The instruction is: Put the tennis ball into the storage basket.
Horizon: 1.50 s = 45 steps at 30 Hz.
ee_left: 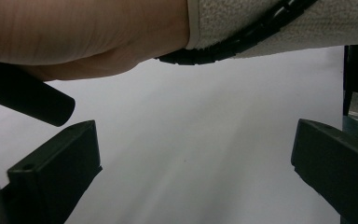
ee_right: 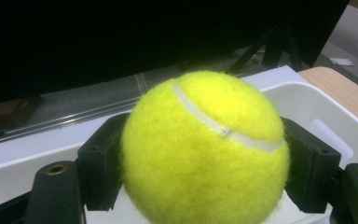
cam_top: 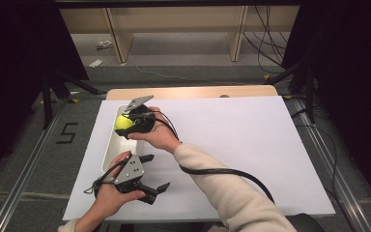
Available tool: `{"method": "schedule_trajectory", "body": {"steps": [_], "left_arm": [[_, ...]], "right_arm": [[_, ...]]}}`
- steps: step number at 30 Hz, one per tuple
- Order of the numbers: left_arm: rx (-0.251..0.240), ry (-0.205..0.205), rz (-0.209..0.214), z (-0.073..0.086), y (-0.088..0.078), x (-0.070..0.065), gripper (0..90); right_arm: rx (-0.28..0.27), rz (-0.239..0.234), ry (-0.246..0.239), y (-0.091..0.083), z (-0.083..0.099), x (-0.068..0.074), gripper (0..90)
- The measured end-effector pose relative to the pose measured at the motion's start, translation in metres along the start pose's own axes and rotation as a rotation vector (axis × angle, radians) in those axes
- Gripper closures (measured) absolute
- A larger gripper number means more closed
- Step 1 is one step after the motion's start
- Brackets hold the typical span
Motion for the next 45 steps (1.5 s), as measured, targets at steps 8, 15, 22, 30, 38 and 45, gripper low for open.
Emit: {"method": "schedule_trajectory", "body": {"steps": [8,15,22,30,38,45], "left_arm": [[0.001,0.000,0.001,0.000,0.000,0.000,0.6],[0.002,0.001,0.002,0.000,0.000,0.000,0.6],[0.003,0.001,0.002,0.000,0.000,-0.001,0.6],[0.006,0.003,0.003,0.000,0.001,-0.001,0.6],[0.007,0.004,0.005,0.000,0.001,-0.001,0.6],[0.006,0.003,0.007,0.000,0.001,-0.001,0.6]], "right_arm": [[0.024,-0.002,-0.008,0.005,0.004,0.001,26.6],[0.040,-0.010,-0.007,0.009,0.006,0.002,26.5],[0.045,-0.010,-0.005,0.012,0.007,0.003,26.5],[0.058,-0.018,0.004,0.015,0.009,0.004,26.2],[0.058,-0.012,0.006,0.017,0.011,0.003,26.1],[0.071,-0.017,0.010,0.018,0.013,0.004,25.9]]}}
Point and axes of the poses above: each handheld gripper's, and its own axes: y roughly forward along the jaws, z roughly out of its underside, x roughly to its left, the point moved 2 cm from there along y, roughly forward along the jaws, and after that the axes turned 11 degrees about -y, right-handed, at the moved point
